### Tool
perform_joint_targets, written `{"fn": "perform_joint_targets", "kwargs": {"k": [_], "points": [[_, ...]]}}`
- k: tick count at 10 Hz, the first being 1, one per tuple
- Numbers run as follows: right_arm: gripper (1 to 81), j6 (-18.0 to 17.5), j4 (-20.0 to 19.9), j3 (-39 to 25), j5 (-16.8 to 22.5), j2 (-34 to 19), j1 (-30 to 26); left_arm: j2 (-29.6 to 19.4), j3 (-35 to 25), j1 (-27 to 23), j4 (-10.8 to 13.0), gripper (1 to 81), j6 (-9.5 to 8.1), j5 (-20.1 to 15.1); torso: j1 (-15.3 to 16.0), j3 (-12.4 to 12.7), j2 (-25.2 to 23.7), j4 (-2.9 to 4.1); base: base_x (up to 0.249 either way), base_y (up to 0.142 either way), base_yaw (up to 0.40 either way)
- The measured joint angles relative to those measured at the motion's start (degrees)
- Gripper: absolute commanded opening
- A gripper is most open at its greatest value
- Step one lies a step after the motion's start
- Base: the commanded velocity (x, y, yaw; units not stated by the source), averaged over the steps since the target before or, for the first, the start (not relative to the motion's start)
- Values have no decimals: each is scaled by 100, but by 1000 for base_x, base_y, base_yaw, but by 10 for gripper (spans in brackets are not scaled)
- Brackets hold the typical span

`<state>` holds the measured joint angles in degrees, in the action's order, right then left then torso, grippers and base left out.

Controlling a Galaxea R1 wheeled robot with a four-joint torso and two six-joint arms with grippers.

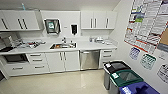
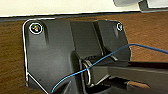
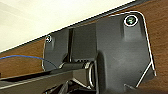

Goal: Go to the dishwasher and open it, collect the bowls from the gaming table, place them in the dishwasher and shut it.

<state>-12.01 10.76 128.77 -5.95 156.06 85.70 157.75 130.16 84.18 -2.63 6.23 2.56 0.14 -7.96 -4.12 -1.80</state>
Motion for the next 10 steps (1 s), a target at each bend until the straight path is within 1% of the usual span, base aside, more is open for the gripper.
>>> {"fn": "perform_joint_targets", "kwargs": {"k": [5,10], "points": [[811,0,0,1,-2,0,-1,0,0,13,0,811,0,0,0,0,0,0,96,0,0],[811,0,0,1,-9,16,-20,-16,0,-5,0,811,0,5,-2,0,2,0,105,74,0]]}}
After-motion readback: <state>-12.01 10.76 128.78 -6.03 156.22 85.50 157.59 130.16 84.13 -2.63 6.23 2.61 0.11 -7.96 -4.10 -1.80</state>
